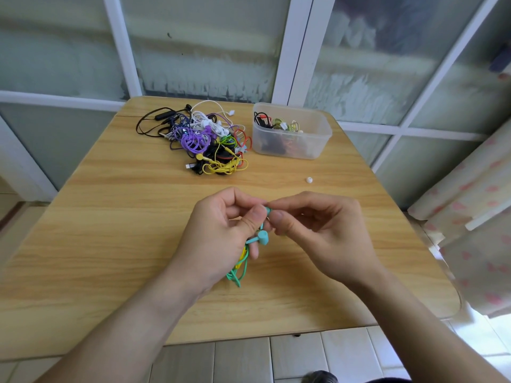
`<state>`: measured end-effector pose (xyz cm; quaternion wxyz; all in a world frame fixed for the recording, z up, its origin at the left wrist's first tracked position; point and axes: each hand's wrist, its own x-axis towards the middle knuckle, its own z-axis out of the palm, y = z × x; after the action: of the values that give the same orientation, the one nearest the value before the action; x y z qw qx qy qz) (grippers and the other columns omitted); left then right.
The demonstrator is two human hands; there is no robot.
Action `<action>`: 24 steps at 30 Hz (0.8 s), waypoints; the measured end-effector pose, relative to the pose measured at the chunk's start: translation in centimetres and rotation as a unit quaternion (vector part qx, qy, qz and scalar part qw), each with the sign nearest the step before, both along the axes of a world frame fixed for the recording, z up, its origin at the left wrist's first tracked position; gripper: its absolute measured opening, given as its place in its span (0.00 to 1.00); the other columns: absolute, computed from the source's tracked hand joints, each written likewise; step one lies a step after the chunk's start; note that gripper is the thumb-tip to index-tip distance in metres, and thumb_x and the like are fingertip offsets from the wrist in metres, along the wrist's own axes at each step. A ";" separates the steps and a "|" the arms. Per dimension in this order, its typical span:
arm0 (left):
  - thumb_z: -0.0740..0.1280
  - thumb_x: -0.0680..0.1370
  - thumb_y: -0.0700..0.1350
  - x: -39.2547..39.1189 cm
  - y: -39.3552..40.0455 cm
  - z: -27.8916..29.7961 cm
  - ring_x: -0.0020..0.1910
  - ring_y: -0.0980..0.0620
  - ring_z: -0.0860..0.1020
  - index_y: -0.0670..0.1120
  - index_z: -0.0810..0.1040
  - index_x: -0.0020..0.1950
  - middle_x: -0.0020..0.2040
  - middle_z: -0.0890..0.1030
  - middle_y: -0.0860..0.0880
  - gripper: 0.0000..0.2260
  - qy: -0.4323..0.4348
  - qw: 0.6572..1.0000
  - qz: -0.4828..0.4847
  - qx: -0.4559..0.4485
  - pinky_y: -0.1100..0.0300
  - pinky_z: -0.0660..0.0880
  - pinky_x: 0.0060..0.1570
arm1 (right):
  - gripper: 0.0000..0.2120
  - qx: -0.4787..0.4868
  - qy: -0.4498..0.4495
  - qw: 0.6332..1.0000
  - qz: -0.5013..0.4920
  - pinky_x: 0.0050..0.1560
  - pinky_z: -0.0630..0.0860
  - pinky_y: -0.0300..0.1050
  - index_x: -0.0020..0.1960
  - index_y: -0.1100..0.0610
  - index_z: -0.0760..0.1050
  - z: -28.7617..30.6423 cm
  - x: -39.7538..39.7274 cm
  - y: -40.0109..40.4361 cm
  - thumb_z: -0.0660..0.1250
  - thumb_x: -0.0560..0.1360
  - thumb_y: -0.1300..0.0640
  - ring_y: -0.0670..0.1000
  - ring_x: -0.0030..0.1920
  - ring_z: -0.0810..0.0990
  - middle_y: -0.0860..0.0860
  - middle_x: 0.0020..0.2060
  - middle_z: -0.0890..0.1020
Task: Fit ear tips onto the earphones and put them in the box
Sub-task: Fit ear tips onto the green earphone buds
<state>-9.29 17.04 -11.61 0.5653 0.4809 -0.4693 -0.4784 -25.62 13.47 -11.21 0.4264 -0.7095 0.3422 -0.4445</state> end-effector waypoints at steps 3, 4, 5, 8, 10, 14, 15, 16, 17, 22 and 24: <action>0.68 0.76 0.35 -0.1 -0.2 -0.3 0.22 0.50 0.75 0.39 0.77 0.48 0.36 0.84 0.45 0.02 -0.033 0.999 0.017 -0.022 0.61 0.73 0.27 | 0.04 0.042 -0.001 0.999 -0.009 0.43 0.82 0.50 0.48 0.59 0.84 0.0 0.2 0.0 0.73 0.74 0.64 0.55 0.37 0.84 0.53 0.38 0.86; 0.68 0.76 0.35 -0.1 -0.2 -0.4 0.22 0.50 0.75 0.40 0.77 0.47 0.36 0.84 0.45 0.02 -0.037 0.999 0.021 -0.024 0.61 0.73 0.27 | 0.04 0.051 -0.001 0.999 -0.010 0.42 0.82 0.50 0.48 0.59 0.84 0.0 0.3 0.0 0.73 0.74 0.63 0.55 0.36 0.84 0.53 0.38 0.86; 0.68 0.76 0.35 -0.1 -0.2 -0.4 0.22 0.50 0.75 0.40 0.77 0.48 0.36 0.84 0.45 0.02 -0.038 0.999 0.022 -0.022 0.61 0.73 0.27 | 0.03 0.054 -0.001 0.998 -0.013 0.42 0.82 0.50 0.47 0.59 0.84 -0.1 0.3 -0.1 0.73 0.73 0.63 0.55 0.36 0.84 0.53 0.38 0.86; 0.68 0.77 0.36 -0.2 -0.2 -0.4 0.23 0.51 0.75 0.41 0.78 0.48 0.37 0.84 0.45 0.02 -0.033 0.999 0.017 -0.008 0.63 0.73 0.28 | 0.04 0.055 0.007 0.998 -0.018 0.42 0.82 0.50 0.48 0.57 0.83 -0.2 0.2 -0.1 0.74 0.73 0.62 0.57 0.39 0.85 0.52 0.39 0.87; 0.67 0.77 0.37 -0.3 -0.3 -0.4 0.23 0.51 0.75 0.42 0.78 0.49 0.39 0.84 0.46 0.03 -0.030 0.999 0.013 0.001 0.64 0.72 0.29 | 0.09 0.075 0.017 0.997 -0.007 0.43 0.80 0.46 0.50 0.55 0.82 0.1 -0.2 -0.3 0.75 0.71 0.59 0.52 0.40 0.85 0.52 0.41 0.87; 0.63 0.80 0.37 -0.2 -0.4 -0.3 0.25 0.50 0.74 0.44 0.80 0.52 0.39 0.83 0.45 0.07 -0.012 0.999 -0.004 0.036 0.63 0.73 0.30 | 0.11 0.098 0.041 0.994 -0.021 0.44 0.80 0.42 0.54 0.55 0.80 1.2 -2.1 -1.1 0.73 0.72 0.59 0.51 0.45 0.86 0.51 0.45 0.87; 0.62 0.80 0.37 -0.1 -0.4 -0.3 0.26 0.49 0.74 0.44 0.81 0.52 0.39 0.82 0.45 0.08 -0.010 0.999 -0.010 0.047 0.63 0.73 0.31 | 0.09 0.081 0.068 0.993 -0.054 0.44 0.80 0.44 0.54 0.54 0.81 1.4 -2.8 -1.4 0.72 0.74 0.59 0.50 0.45 0.86 0.50 0.44 0.87; 0.62 0.81 0.37 -0.1 -0.3 -0.3 0.27 0.49 0.74 0.44 0.81 0.52 0.39 0.82 0.45 0.08 -0.005 0.998 -0.014 0.058 0.62 0.73 0.31 | 0.07 0.054 0.110 0.988 -0.095 0.44 0.80 0.44 0.52 0.52 0.82 1.4 -3.5 -1.7 0.72 0.75 0.58 0.47 0.44 0.85 0.47 0.43 0.87; 0.62 0.81 0.37 -0.1 -0.3 -0.3 0.27 0.49 0.74 0.44 0.81 0.51 0.39 0.81 0.45 0.09 0.004 0.997 -0.016 0.070 0.61 0.72 0.32 | 0.06 0.024 0.162 0.977 -0.136 0.43 0.79 0.42 0.51 0.49 0.82 1.4 -4.2 -2.1 0.71 0.76 0.57 0.43 0.43 0.84 0.44 0.42 0.86; 0.65 0.79 0.41 -0.2 -0.5 -0.1 0.27 0.49 0.74 0.42 0.82 0.50 0.37 0.81 0.46 0.06 0.056 0.991 -0.011 0.120 0.57 0.68 0.35 | 0.07 -0.046 0.371 0.904 -0.207 0.36 0.67 0.25 0.50 0.46 0.83 1.4 -6.3 -3.1 0.68 0.77 0.57 0.37 0.40 0.75 0.38 0.39 0.78; 0.66 0.78 0.41 -0.3 -0.4 -0.2 0.27 0.50 0.74 0.42 0.81 0.50 0.37 0.81 0.46 0.05 0.046 0.992 -0.011 0.116 0.58 0.69 0.34 | 0.06 -0.051 0.426 0.884 -0.188 0.37 0.63 0.27 0.51 0.45 0.82 1.2 -6.5 -3.4 0.69 0.76 0.54 0.41 0.44 0.74 0.39 0.42 0.77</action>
<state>-9.57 16.59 -11.78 0.5214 0.5150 -0.3894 -0.5579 -32.14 10.11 -9.97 0.1114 -0.7739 0.5943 -0.1885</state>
